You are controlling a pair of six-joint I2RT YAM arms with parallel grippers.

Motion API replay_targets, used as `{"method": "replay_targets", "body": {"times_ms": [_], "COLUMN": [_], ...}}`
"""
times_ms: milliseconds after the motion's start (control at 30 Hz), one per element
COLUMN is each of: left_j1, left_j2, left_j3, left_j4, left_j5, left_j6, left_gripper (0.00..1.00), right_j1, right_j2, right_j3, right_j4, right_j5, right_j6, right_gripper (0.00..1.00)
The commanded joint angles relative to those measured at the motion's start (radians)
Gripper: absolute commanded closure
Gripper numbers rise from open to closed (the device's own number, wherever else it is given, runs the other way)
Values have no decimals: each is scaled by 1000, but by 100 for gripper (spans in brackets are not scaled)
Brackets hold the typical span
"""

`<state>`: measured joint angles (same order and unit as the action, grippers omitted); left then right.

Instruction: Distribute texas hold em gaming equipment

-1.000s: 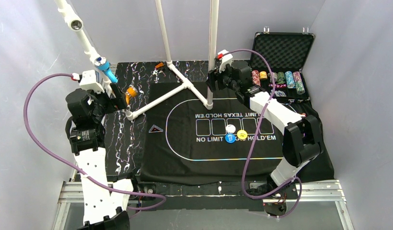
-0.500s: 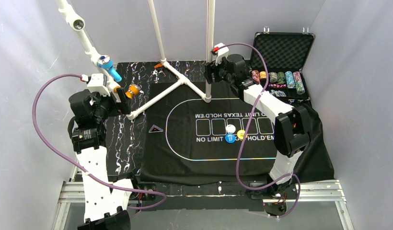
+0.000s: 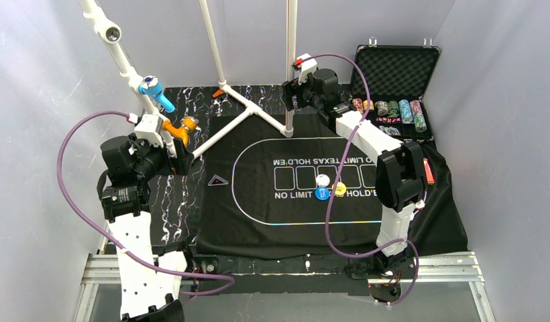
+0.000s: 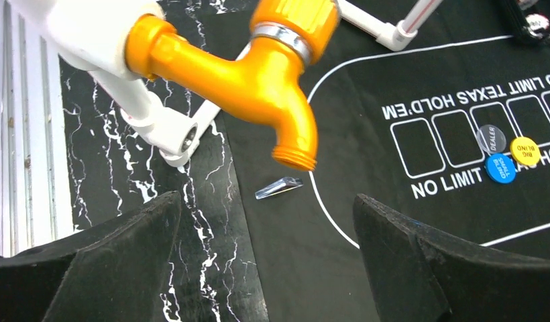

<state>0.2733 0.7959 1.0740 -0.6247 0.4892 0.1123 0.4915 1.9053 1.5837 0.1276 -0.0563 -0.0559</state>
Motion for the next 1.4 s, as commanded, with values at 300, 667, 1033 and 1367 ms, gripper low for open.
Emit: {"method": "replay_targets", "body": {"times_ms": [300, 667, 1033, 1367], "left_j1": [7, 5, -52, -541], "left_j2": [-67, -96, 20, 65], "left_j3": [15, -32, -28, -124], "left_j4": [-324, -528, -706, -583], "left_j5": [189, 136, 149, -111], "left_j6": [256, 456, 694, 476], "left_gripper": [0, 1, 1, 1], "right_j1": [9, 7, 2, -10], "right_j2": [-244, -617, -749, -694], "right_j3": [-63, -307, -449, -525], "right_j4": [-119, -502, -848, -864], "right_j5": [-115, -61, 45, -8], "right_j6": [-58, -174, -254, -302], "right_gripper": [2, 2, 2, 2]}}
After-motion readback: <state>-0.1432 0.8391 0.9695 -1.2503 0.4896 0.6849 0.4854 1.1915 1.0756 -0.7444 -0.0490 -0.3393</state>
